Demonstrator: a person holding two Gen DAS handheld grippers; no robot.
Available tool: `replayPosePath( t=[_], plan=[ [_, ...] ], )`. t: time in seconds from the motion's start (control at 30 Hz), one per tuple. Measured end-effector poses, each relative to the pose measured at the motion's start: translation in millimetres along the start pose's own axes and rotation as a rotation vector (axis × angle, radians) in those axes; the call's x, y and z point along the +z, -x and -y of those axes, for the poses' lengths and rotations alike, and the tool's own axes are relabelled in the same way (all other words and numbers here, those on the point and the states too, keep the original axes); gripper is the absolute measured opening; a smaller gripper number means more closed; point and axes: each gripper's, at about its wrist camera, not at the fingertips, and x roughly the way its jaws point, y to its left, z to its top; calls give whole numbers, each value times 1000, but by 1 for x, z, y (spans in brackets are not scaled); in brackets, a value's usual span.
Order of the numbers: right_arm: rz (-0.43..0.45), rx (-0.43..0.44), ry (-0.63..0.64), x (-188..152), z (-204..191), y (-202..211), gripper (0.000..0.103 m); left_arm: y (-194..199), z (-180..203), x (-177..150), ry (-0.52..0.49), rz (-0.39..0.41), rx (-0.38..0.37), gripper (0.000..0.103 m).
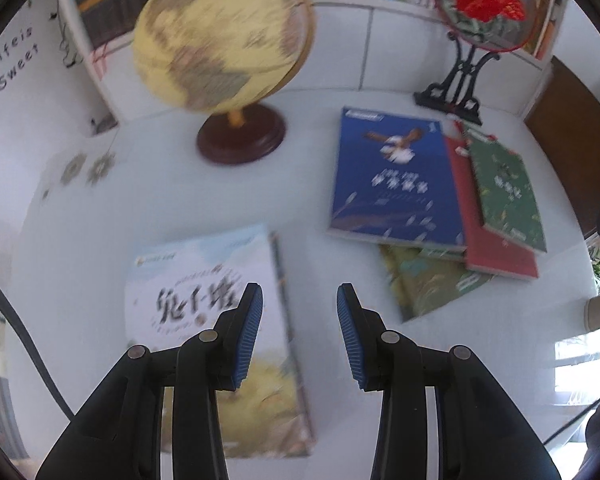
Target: Organize books
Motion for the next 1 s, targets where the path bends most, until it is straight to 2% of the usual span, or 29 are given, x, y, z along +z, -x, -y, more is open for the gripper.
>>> replayPosePath(
  t=[0.17, 0.3, 0.4, 0.47, 0.53, 0.57, 0.73, 0.83, 1.0],
  plan=[
    [48, 10, -83, 4, 44, 5, 50, 10, 32, 23, -11, 98, -13, 36],
    [55, 16, -104, 6, 68, 0, 51, 19, 54, 42, -8, 207, -23, 39],
    [59, 38, -113, 3, 81, -6, 51, 13, 65, 58, 23, 232, -67, 55],
    [53, 58, -139, -1, 91, -12, 52, 9, 72, 64, 20, 253, -79, 80],
    [36, 82, -184, -7, 103, -23, 52, -1, 77, 69, 11, 278, -54, 87],
    [25, 95, -206, -9, 108, -29, 52, -9, 79, 72, 8, 280, -30, 88],
    [-32, 195, -338, -26, 124, -66, 53, -69, 74, 82, -2, 159, 4, 88],
    [-64, 237, -360, -33, 120, -91, 53, -105, 63, 84, 30, 73, -20, 88],
    [-112, 351, -360, -37, 100, -134, 53, -145, 42, 86, 107, 1, -42, 88]
  ],
)
